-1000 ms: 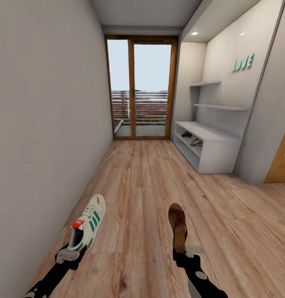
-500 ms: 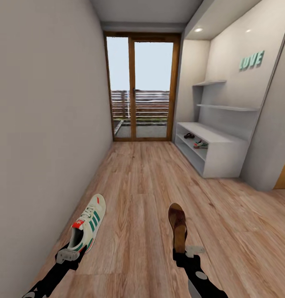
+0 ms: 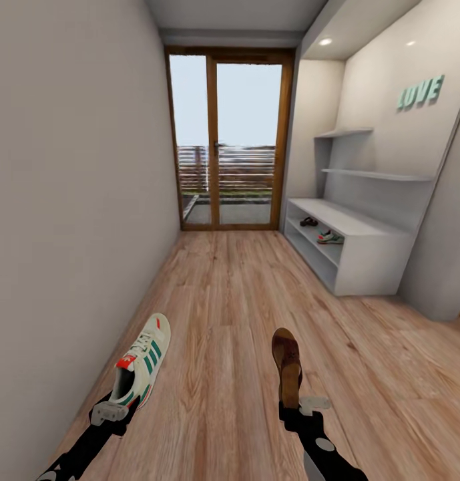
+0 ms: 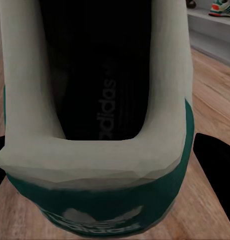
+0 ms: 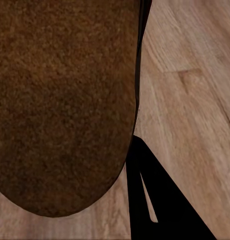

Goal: Pick up the two gym shoes and the two sandals from the corridor floor and place them onto the hallstand (shoe rack) in the corridor, making sure they are on the rack and not on the floor. Arrange them so the two gym shoes are next to each other and the two sandals are next to each other.

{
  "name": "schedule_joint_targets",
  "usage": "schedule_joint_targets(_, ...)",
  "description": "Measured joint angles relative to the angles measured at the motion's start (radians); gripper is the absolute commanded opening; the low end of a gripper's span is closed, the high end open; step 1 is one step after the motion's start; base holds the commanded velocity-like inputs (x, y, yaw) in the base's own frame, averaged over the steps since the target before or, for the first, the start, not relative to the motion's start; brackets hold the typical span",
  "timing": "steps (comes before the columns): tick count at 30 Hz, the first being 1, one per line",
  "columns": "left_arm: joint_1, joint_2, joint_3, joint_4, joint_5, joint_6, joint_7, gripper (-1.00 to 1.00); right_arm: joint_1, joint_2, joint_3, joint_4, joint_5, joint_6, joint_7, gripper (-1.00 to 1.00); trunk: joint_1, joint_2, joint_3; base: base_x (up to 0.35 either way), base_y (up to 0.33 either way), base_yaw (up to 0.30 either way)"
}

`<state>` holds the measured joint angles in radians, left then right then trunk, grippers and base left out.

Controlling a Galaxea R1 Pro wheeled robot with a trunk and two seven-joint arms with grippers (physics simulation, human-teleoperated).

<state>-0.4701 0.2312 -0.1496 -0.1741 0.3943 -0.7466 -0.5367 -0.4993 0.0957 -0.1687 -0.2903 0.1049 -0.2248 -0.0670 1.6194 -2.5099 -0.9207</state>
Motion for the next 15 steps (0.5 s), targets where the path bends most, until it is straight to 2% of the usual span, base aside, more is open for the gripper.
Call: schedule_joint_targets(15,0.0,0.0,0.0,0.0,-0.001,0.0,0.0,-1.0,0.0,0.0,0.0,0.0,0.0,0.0,0.0,-1.0,0.0,0.0,0.0,0.347,0.0,0.0)
